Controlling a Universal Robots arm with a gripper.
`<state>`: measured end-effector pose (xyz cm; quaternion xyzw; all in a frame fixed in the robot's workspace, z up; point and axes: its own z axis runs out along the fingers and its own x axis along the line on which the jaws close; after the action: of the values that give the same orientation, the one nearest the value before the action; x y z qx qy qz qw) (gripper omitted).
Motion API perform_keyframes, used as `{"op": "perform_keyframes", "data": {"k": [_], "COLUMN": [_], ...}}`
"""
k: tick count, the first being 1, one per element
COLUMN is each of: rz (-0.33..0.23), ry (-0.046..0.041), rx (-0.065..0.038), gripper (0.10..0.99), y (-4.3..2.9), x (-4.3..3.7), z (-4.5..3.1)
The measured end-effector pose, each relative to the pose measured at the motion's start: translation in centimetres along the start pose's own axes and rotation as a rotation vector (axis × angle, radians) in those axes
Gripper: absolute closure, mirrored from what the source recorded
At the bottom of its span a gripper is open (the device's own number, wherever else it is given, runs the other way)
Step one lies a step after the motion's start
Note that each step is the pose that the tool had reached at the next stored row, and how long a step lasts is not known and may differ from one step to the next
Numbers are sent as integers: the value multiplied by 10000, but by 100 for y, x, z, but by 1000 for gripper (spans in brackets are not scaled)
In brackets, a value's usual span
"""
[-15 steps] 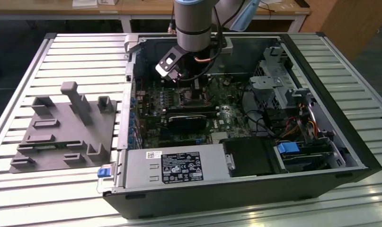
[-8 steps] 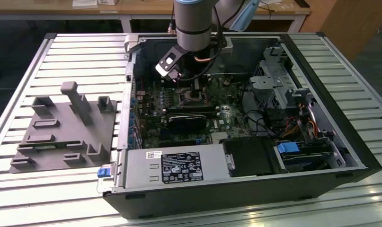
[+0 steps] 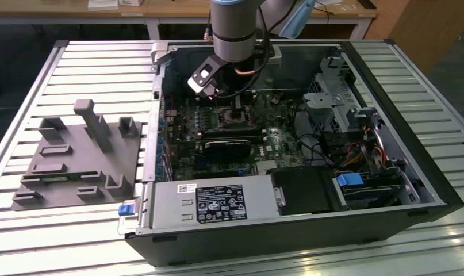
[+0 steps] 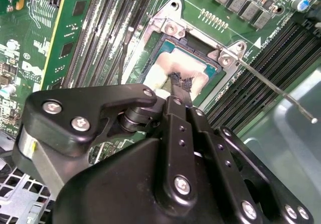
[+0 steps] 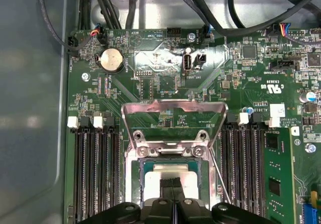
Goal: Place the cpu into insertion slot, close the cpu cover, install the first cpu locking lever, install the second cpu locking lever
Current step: 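Place the cpu into insertion slot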
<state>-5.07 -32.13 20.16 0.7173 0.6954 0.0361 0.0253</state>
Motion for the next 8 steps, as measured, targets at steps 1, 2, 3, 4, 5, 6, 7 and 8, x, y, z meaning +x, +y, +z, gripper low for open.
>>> {"op": "perform_keyframes", "data": {"k": [1, 2, 3, 4, 5, 6, 7, 8], "rz": [0, 0, -1, -1, -1, 0, 0, 0], "ry": [1, 1, -1, -1, -4, -5, -5, -3], "rx": [-1, -1, 1, 1, 2, 3, 3, 2], "gripper": [984, 984, 984, 984, 984, 984, 984, 984], "y": [-4, -5, -5, -6, -7, -7, -7, -7], "x": [0, -1, -1, -1, -2, -2, -2, -1], "z": [2, 7, 12, 18, 19, 19, 20, 21]}}
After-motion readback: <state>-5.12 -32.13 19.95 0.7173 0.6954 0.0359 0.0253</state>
